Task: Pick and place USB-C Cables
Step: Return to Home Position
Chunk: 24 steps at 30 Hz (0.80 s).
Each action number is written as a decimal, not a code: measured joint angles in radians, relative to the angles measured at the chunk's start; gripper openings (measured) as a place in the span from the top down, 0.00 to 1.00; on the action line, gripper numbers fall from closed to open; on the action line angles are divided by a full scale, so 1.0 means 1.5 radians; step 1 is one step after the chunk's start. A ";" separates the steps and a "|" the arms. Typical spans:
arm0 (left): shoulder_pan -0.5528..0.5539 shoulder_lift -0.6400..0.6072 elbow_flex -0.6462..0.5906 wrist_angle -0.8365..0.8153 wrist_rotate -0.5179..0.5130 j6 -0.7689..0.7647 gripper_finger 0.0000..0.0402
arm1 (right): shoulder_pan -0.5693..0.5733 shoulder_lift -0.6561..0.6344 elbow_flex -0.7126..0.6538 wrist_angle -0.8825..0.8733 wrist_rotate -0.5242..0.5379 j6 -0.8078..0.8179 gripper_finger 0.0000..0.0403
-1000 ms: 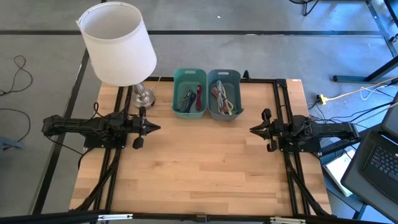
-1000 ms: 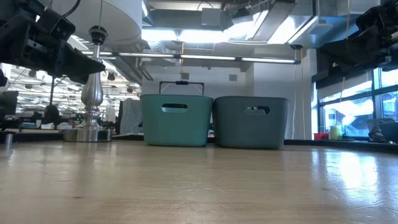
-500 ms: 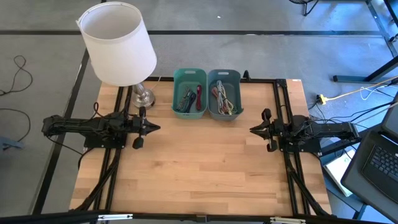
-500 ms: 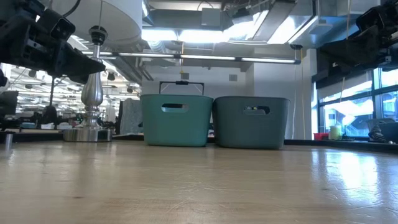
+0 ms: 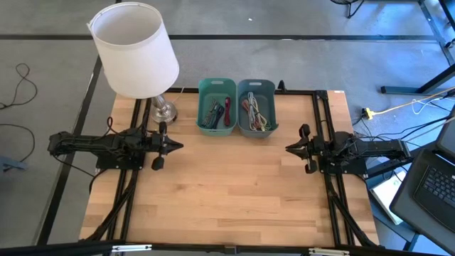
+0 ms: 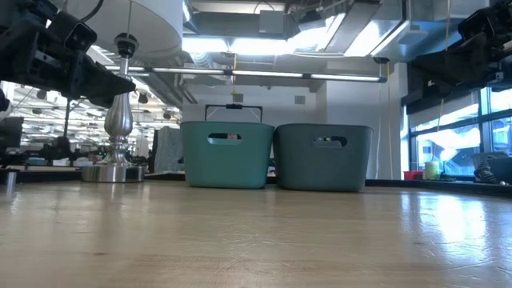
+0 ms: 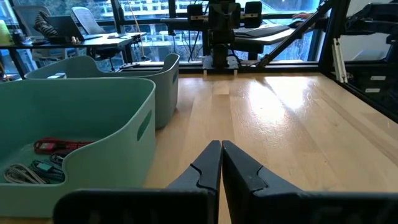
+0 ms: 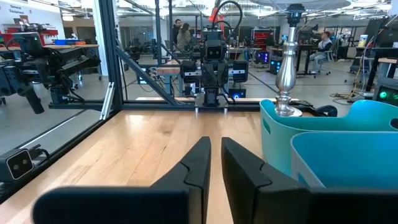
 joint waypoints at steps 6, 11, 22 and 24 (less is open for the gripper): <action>0.000 0.000 0.000 0.000 0.000 0.000 0.99 | 0.000 0.000 0.000 0.000 0.000 0.000 0.89; 0.000 0.000 0.000 0.000 0.000 0.000 0.98 | 0.000 0.000 0.000 0.000 0.000 0.000 0.89; 0.000 0.000 0.000 0.000 0.000 0.000 0.99 | 0.000 0.000 0.000 0.000 0.000 0.000 0.89; 0.000 0.000 0.000 0.000 0.000 0.000 0.98 | 0.000 0.000 0.000 0.000 0.000 0.000 0.89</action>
